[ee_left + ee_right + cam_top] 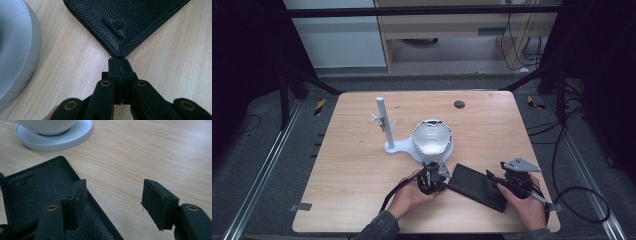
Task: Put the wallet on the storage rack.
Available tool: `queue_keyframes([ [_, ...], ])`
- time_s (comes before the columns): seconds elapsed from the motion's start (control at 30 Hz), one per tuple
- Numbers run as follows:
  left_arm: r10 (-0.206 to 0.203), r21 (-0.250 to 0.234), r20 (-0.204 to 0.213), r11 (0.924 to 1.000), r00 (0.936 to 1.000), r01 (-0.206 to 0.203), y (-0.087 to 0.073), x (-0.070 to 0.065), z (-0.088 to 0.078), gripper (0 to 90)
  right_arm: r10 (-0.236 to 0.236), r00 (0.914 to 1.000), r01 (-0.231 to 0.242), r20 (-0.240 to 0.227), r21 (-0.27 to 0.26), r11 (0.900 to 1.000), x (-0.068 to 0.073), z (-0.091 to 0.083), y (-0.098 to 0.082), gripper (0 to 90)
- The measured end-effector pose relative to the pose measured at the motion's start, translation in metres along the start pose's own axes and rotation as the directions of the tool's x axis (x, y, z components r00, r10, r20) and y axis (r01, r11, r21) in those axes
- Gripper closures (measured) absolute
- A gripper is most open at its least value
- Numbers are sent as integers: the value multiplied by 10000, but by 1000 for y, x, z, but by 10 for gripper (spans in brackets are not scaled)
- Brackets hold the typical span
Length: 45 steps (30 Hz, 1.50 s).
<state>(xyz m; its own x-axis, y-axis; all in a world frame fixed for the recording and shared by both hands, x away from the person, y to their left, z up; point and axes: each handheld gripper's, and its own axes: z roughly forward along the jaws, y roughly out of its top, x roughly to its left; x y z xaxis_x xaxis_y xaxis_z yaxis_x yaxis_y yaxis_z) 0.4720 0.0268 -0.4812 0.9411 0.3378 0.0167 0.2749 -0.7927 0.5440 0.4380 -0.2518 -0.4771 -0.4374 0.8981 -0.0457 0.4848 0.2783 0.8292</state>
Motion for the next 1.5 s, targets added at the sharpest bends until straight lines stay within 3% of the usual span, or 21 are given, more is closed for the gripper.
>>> queue_keyframes([
  [0.17,18,-163,-167,9999,9999,-21,0,0,-1,898,-77,9999,77,-148,30,10000,3,0,1,364],
  [0.3,-115,-407,-50,9991,9999,113,0,1,-4,897,-169,9995,170,-260,13,9999,6,-1,1,360],
  [0.47,-330,-727,51,9968,9994,333,0,3,-7,897,-453,9953,461,-857,71,9989,19,-5,3,317],
  [0.5,-391,-779,56,9962,9992,394,1,3,-7,897,-698,9914,718,-1109,146,9973,29,-10,3,277],
  [0.63,-552,-990,284,9934,9981,578,1,4,-9,896,-981,9863,1018,-1323,217,9946,41,-14,2,207],
  [0.73,-574,-1025,222,9930,9981,594,2,3,-9,894,-1361,9781,1481,-1572,675,9867,54,-13,-3,142],
  [0.77,-603,-1068,249,9923,9979,626,2,4,-9,894,-1361,9781,1481,-1572,675,9867,54,-13,-3,142],
  [0.83,-680,-1182,268,9905,9973,708,3,4,-8,888,-1712,9735,1873,-1516,988,9773,60,-9,-7,125],
  [0.93,-694,-1200,287,9901,9972,724,5,4,-5,880,-1810,9727,1974,-1451,1076,9744,62,-6,-7,122],
  [1.1,-781,-1382,162,9872,9968,796,9,4,1,871,-1749,9765,1906,-1262,1260,9735,61,-3,-8,126],
  [1.5,-822,-1564,149,9842,9965,835,13,4,-2,867,-1652,9791,1817,-1186,1446,9727,61,1,-9,116],
])
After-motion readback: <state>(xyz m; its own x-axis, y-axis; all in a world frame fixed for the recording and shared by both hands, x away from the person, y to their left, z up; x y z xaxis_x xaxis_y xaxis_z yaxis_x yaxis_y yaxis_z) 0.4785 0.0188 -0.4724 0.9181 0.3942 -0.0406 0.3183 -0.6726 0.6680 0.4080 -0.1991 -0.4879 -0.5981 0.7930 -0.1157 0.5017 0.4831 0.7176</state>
